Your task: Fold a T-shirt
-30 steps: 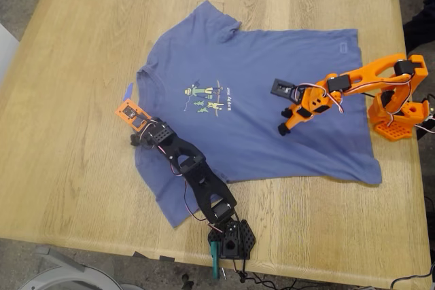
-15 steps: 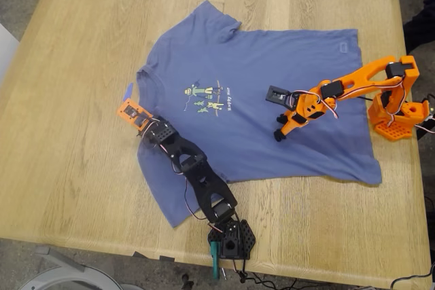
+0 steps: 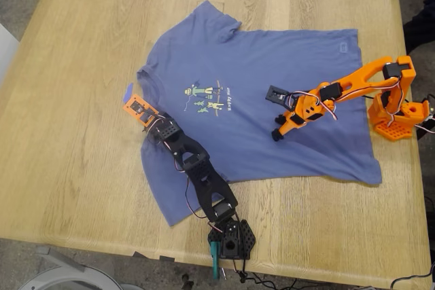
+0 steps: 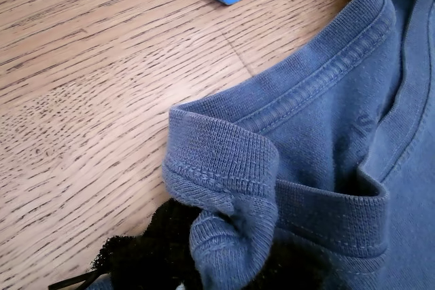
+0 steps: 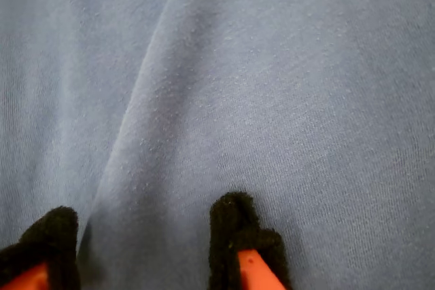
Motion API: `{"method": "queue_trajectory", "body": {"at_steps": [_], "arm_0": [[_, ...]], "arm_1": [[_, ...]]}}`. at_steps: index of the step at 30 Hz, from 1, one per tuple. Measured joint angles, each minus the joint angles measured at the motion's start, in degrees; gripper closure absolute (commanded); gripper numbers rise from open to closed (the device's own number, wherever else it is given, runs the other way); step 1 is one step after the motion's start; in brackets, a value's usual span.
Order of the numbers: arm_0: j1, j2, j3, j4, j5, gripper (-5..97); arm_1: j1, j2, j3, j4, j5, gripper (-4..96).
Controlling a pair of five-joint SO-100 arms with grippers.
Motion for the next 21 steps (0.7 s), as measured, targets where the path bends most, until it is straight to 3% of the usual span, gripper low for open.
{"method": "queue_trajectory", "body": {"at_steps": [9, 17, 21], "arm_0": [[0.4, 4.0, 2.6, 0.0, 0.0, 92], [1.7, 7.7, 6.2, 2.0, 0.0, 92], [2.5, 9.5, 6.5, 3.5, 0.0, 92]], "arm_1": [[-5.5, -3.8, -0.3, -1.8, 6.2, 62.6], [-9.3, -7.0, -5.4, 1.6, 8.3, 65.6], [-11.0, -8.3, -8.1, 4.5, 9.1, 72.2]]}}
